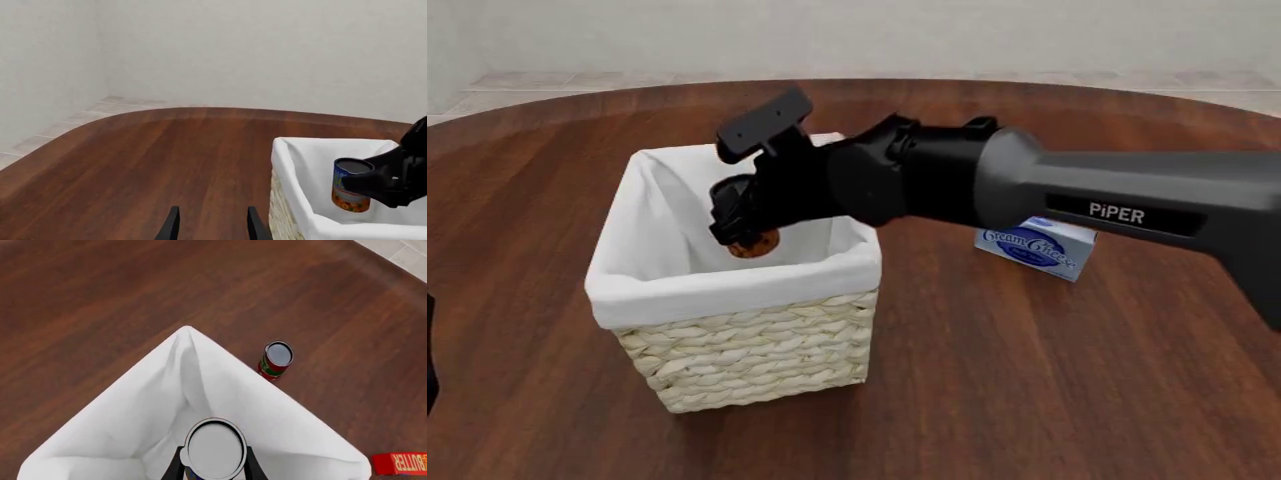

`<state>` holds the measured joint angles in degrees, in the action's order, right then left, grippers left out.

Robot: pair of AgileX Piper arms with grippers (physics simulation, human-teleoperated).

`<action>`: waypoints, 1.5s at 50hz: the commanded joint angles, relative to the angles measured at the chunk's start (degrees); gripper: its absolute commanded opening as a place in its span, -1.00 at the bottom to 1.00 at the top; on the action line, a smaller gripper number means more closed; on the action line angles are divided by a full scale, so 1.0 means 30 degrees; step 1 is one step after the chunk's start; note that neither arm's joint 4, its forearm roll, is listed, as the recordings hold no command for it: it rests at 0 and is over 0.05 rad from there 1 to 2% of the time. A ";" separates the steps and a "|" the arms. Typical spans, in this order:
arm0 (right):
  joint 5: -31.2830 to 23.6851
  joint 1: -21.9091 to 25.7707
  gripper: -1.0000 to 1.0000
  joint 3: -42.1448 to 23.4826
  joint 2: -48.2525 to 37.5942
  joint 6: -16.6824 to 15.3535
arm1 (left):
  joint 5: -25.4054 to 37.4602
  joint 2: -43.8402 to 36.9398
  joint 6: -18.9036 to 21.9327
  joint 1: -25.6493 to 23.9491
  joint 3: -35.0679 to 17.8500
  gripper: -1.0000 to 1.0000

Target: Pick up the alphabet soup and put it in the basket.

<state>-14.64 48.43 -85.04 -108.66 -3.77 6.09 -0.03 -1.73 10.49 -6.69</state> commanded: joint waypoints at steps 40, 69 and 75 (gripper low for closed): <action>0.0248 0.0863 1.00 0.0577 0.0040 0.0652 | -0.0177 -0.0011 0.0030 -0.0045 0.0188 1.00; -0.0038 0.0719 1.00 0.0386 0.0998 0.0853 | -0.0215 -0.0022 0.0019 0.0003 0.0190 1.00; -0.0004 0.0717 1.00 0.0553 0.1486 0.1001 | -0.0204 -0.0015 0.0018 -0.0081 0.0217 1.00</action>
<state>-14.57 50.57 -83.74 -106.14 -1.33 5.46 -0.09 -1.69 10.38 -6.08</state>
